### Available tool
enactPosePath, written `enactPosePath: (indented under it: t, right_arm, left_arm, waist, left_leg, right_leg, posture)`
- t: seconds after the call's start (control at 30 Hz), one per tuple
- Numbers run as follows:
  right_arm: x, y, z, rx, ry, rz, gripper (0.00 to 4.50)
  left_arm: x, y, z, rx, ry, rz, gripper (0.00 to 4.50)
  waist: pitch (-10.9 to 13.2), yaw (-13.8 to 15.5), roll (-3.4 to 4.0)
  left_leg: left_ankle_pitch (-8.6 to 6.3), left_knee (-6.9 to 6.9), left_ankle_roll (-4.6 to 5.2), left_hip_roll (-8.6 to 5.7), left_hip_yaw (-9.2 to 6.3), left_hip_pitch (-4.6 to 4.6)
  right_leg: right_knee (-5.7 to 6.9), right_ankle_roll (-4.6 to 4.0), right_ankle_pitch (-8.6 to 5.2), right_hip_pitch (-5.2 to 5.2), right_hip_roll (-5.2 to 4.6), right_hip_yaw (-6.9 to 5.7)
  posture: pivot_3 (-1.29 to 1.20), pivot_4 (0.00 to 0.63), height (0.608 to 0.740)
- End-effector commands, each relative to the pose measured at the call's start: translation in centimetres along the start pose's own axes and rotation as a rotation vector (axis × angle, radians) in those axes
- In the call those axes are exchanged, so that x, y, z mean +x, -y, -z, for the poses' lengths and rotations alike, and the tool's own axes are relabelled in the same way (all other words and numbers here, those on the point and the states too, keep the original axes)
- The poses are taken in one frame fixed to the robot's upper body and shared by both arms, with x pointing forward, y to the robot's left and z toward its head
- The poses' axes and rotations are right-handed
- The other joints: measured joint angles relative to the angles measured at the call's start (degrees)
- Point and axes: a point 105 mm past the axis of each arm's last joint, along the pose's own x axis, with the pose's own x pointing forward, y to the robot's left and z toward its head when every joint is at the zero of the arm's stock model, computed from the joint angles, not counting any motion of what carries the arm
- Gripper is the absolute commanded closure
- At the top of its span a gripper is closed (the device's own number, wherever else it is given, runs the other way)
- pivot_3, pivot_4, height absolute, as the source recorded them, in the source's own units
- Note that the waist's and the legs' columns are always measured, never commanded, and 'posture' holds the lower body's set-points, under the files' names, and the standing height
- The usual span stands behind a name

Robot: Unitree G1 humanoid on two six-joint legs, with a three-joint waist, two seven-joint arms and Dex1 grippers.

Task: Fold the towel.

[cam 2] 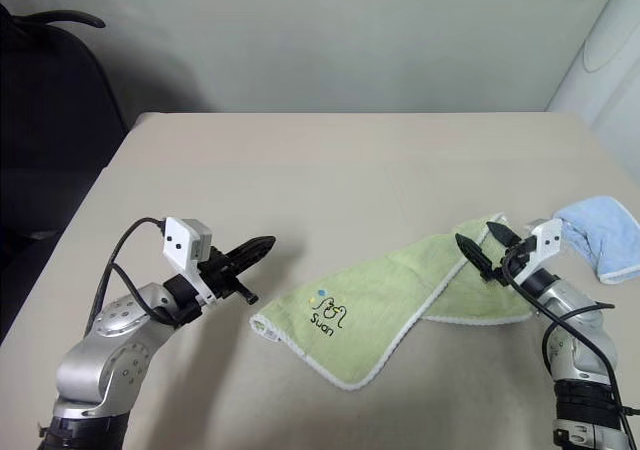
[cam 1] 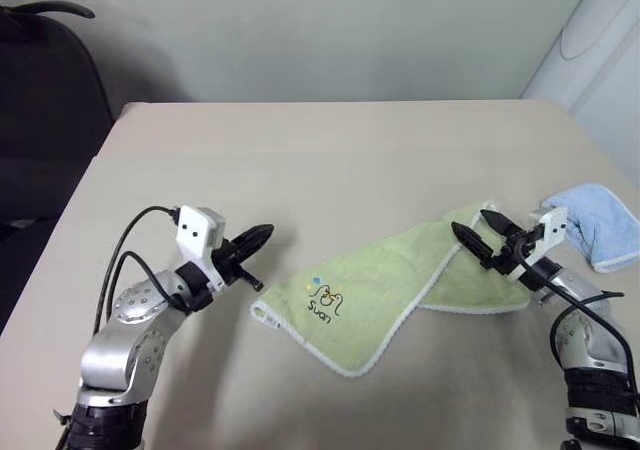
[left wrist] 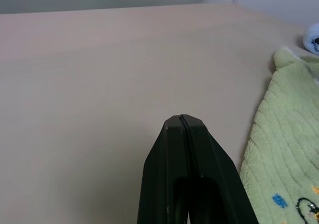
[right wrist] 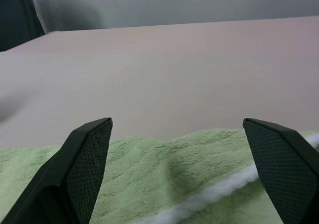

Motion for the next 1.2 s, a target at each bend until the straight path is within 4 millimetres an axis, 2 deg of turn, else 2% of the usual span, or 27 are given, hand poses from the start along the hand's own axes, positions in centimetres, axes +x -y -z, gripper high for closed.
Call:
enactPosePath:
  t: [0.03,0.23,0.47,0.67,0.97,1.07,1.2]
  right_arm:
    - [0.0,-0.5,-1.4,-0.036,0.058,-0.011,0.06]
    - [-0.6,-0.6,-1.3,-0.039,0.078,0.016,0.06]
    - [-1.5,0.3,-2.5,-0.088,0.089,0.056,0.06]
    - [-2.2,1.6,-3.9,-0.154,0.071,0.076,0.06]
    - [-2.4,6.0,-6.2,-0.404,-0.08,0.133,0.06]
    - [-1.9,6.6,-6.7,-0.526,-0.153,0.097,0.06]
    - [-1.4,7.4,-6.2,-0.679,-0.247,0.063,0.06]
  left_arm:
    - [-0.2,0.3,-1.8,0.051,0.039,0.017,4.5]
    - [0.3,0.0,-1.8,0.054,0.034,0.023,4.5]
    - [1.4,0.4,-2.5,0.087,0.041,0.06,4.5]
    - [1.6,1.8,-2.5,0.094,0.046,0.095,4.5]
    - [0.9,4.4,-1.4,0.096,0.004,0.181,4.5]
    - [0.9,5.4,-1.1,0.113,-0.02,0.241,4.5]
    - [0.9,5.8,-0.8,0.119,-0.033,0.272,4.5]
  waist:
    - [0.0,0.0,0.0]
    - [0.0,0.0,0.0]
    - [0.0,0.0,0.0]
    - [0.0,0.0,0.0]
    - [0.0,0.0,0.0]
    - [0.0,0.0,0.0]
    - [0.0,0.0,0.0]
  left_leg:
    - [0.0,0.0,0.0,0.0,0.0,0.0]
    - [0.01,0.0,-0.01,0.0,-0.01,0.0]
    - [0.01,0.0,-0.01,0.0,-0.01,0.0]
    - [0.01,0.0,-0.02,0.0,-0.01,0.0]
    - [-0.03,-0.03,0.04,0.0,0.0,0.01]
    - [-0.04,-0.03,0.07,0.0,0.0,0.01]
    - [-0.06,-0.05,0.1,0.01,0.0,0.01]
  right_leg:
    - [0.0,0.0,0.0,0.0,0.0,0.0]
    - [0.0,0.0,0.0,0.0,0.0,-0.01]
    - [0.0,0.0,0.0,0.0,0.0,0.0]
    - [0.0,0.0,0.0,0.01,0.0,0.0]
    - [0.01,0.0,0.0,0.01,-0.01,0.01]
    - [0.01,0.0,0.0,0.02,-0.01,0.01]
    - [0.03,0.0,0.0,0.01,-0.01,0.0]
  posture:
    - [0.0,0.15,0.74]
    - [0.0,0.15,0.74]
    - [0.0,0.15,0.74]
    - [0.0,0.15,0.74]
    - [0.0,0.15,0.74]
    - [0.0,0.15,0.74]
    - [0.0,0.15,0.74]
